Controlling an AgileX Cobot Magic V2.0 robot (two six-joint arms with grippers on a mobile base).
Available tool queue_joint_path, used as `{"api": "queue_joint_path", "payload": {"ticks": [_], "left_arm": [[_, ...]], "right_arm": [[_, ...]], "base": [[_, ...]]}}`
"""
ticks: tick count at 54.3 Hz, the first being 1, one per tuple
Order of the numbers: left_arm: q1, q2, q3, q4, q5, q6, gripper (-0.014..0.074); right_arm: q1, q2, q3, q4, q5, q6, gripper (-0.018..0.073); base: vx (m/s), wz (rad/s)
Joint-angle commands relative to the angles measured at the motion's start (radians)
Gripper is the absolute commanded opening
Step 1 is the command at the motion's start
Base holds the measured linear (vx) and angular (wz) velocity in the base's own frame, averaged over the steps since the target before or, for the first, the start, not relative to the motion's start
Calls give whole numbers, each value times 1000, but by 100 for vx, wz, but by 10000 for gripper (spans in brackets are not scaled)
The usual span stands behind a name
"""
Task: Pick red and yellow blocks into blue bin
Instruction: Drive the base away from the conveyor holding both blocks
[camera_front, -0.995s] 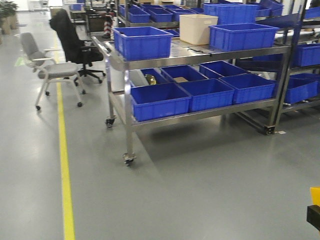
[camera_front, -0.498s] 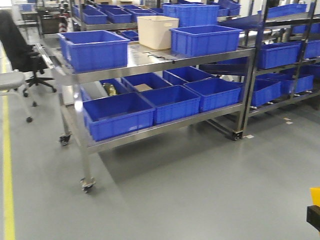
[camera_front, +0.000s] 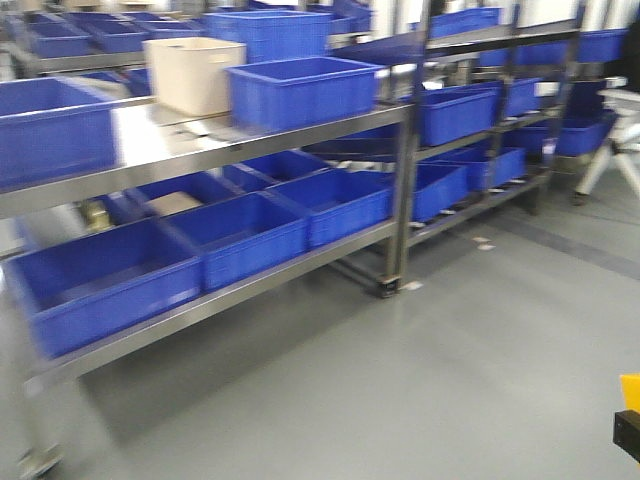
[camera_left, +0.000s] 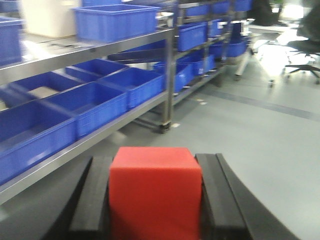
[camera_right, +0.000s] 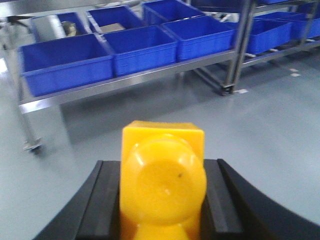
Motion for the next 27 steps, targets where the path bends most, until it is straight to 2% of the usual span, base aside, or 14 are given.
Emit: {"api": "queue_joint_path", "payload": {"ticks": [1,27], "left_arm": [[-7,7,-27,-23,-78,-3,0],[-7,7,-27,-23,-78,-3,0]], "right_arm": [[-4,1,-29,-24,-73,-7,-11],[-4,1,-29,-24,-71,-7,-11]], "base": [[58,-55],[59,-55]]}}
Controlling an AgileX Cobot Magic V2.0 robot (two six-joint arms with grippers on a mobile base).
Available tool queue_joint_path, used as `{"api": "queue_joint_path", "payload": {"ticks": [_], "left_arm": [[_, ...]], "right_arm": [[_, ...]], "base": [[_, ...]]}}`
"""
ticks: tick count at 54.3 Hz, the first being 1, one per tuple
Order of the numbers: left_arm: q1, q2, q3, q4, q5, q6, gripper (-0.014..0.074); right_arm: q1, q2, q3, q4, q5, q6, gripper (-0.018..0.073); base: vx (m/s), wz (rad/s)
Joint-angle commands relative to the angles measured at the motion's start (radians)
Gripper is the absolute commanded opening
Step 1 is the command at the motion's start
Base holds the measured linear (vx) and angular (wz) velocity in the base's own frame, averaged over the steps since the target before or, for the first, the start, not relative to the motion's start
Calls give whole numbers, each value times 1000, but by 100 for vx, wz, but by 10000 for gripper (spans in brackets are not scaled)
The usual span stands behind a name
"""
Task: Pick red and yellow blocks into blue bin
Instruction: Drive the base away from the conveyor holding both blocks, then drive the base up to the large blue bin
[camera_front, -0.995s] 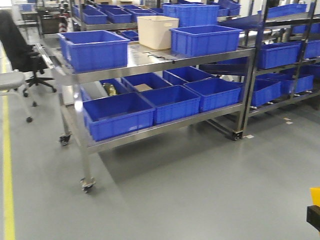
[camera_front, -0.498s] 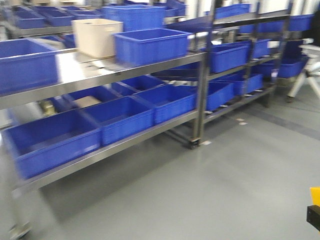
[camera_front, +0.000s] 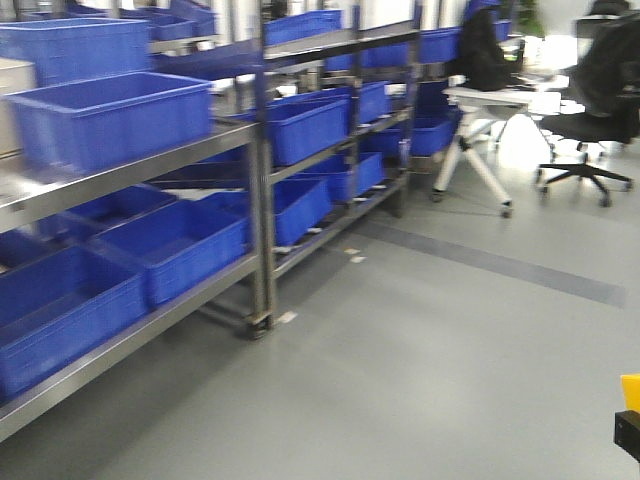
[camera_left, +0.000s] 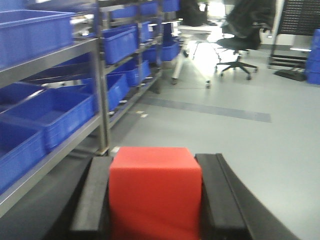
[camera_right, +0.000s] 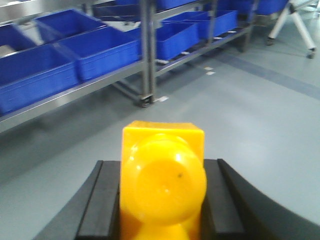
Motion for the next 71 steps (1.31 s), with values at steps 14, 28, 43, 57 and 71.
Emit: {"api": "queue_joint_path", "payload": {"ticks": [14,28,43,57,71], "left_arm": [[-7,7,-27,-23,-76,-3,0],[-7,7,-27,-23,-76,-3,0],[-7,7,-27,-23,-77,-3,0],[-7,7,-27,-23,-77,-3,0],[-7,7,-27,-23,-77,-3,0]], "right_arm": [[-4,1,-29,-25,-71,-7,-11],[-4,1,-29,-25,-71,-7,-11],[-4,1,-29,-25,-71,-7,-11],[-4,1,-29,-25,-71,-7,-11],[-4,1,-29,-25,-71,-7,-11]], "base": [[60,-37],[59,-26],[57,-17],[58,-7],[57,15]]}}
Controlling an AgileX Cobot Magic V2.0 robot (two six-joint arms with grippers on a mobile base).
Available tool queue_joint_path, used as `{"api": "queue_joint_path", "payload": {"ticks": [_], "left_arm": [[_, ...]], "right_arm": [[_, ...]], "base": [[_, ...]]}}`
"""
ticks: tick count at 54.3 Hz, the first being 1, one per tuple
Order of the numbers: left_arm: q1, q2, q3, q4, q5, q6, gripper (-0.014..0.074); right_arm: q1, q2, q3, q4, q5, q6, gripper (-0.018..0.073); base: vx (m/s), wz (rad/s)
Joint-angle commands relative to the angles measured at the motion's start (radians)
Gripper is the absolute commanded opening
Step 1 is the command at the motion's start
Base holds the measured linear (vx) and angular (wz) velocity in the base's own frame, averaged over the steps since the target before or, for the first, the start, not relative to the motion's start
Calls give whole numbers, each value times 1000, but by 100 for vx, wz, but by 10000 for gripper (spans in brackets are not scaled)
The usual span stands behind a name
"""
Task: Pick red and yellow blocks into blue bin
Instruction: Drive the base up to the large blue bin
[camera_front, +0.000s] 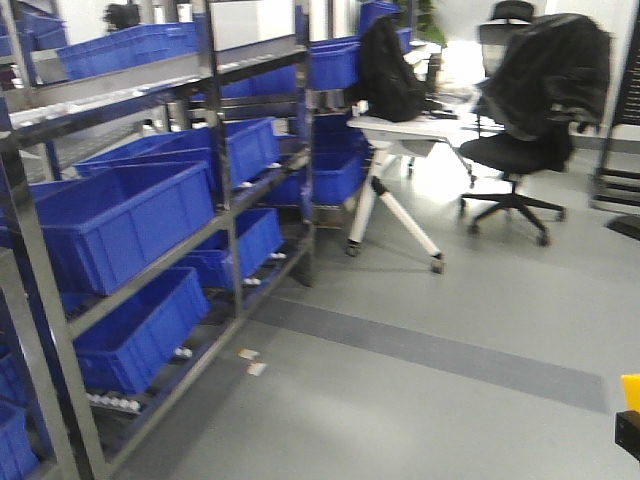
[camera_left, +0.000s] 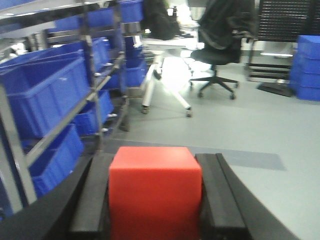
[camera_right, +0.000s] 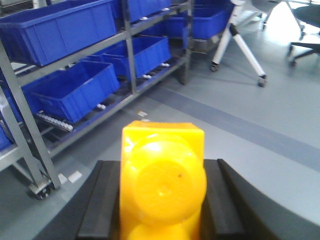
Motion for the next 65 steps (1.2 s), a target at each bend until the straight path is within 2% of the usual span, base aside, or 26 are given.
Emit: {"api": "queue_joint_path", "payload": {"ticks": [1,36,65], "left_arm": [[-7,7,-27,-21,-78,-3,0],[-7,7,-27,-21,-77,-3,0],[-7,7,-27,-21,-77,-3,2]], "right_arm": [[-4,1,-29,-25,-74,-7,-11],[-4,1,-29,-25,-74,-7,-11],[-4,1,-29,-25,-74,-7,-11]], "base": [[55,37],[47,68],[28,74]]}}
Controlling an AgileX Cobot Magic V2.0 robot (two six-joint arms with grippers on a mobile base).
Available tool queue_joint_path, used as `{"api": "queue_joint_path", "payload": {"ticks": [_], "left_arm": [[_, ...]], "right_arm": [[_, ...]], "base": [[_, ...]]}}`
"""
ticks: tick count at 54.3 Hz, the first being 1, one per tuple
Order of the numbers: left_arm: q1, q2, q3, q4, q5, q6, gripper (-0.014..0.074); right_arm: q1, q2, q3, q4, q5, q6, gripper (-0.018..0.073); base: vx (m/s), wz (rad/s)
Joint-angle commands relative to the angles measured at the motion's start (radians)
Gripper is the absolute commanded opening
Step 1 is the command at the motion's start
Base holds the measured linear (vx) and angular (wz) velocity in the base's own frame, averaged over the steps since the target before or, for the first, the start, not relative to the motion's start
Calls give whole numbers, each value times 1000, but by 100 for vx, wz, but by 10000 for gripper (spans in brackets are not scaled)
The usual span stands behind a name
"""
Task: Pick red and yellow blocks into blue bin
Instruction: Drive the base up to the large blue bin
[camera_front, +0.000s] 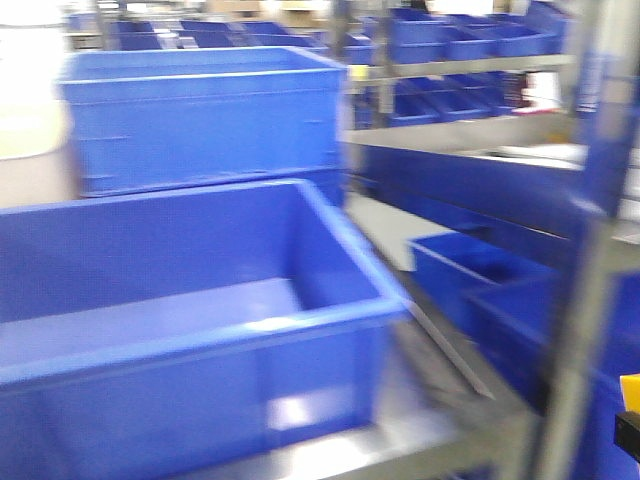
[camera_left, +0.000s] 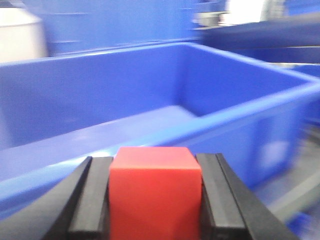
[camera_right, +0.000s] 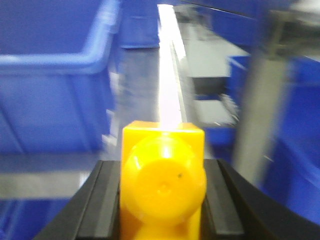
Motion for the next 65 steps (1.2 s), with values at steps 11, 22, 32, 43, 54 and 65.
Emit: {"api": "queue_joint_path", "payload": {"ticks": [11,22,32,43,54,65], "left_arm": [[-7,7,-27,-20,-77,-3,2],[-7,7,-27,-20,-77,-3,2],[-7,7,-27,-20,-77,-3,2],[-7,7,-27,-20,-77,-3,2],[-7,7,-27,-20,-76,-3,2],[-7,7,-27,-20,-86,-3,2]], "right_arm": [[-4,1,-29,-25,-74,-7,-11],[-4,1,-29,-25,-72,-7,-11],[-4,1,-29,-25,-72,-7,-11],[-4,1,-29,-25,-73,-7,-11],[-4,1,-29,-25,-73,-7,-11],[-4,1,-29,-21,-74,-7,-11]], "base": [[18,72],[11,44],[4,17],[1,5],[0,0],[0,0]]}}
